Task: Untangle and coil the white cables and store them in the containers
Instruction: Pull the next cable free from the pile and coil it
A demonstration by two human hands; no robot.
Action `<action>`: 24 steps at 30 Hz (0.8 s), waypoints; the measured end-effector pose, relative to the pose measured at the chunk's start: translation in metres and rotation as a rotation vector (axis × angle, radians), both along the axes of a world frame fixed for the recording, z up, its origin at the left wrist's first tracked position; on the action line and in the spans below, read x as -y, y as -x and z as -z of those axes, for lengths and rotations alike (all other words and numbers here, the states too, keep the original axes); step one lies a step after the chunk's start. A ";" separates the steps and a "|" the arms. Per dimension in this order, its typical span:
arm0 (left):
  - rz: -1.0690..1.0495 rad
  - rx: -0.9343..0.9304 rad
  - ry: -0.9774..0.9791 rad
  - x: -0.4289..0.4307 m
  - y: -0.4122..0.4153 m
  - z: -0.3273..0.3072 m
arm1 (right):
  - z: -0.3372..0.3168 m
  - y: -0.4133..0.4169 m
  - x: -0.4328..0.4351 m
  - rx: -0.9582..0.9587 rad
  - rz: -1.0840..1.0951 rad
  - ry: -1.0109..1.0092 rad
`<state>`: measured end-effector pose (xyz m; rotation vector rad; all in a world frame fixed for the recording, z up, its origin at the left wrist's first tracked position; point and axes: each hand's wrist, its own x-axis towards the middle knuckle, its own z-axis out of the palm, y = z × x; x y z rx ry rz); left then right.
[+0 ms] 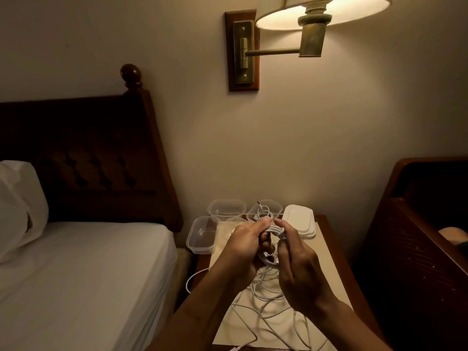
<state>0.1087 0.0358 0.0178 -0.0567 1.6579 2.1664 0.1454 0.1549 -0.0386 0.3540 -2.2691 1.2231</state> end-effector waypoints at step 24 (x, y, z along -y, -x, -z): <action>0.388 -0.378 0.563 0.057 0.004 0.004 | -0.013 0.014 -0.015 -0.171 0.134 0.025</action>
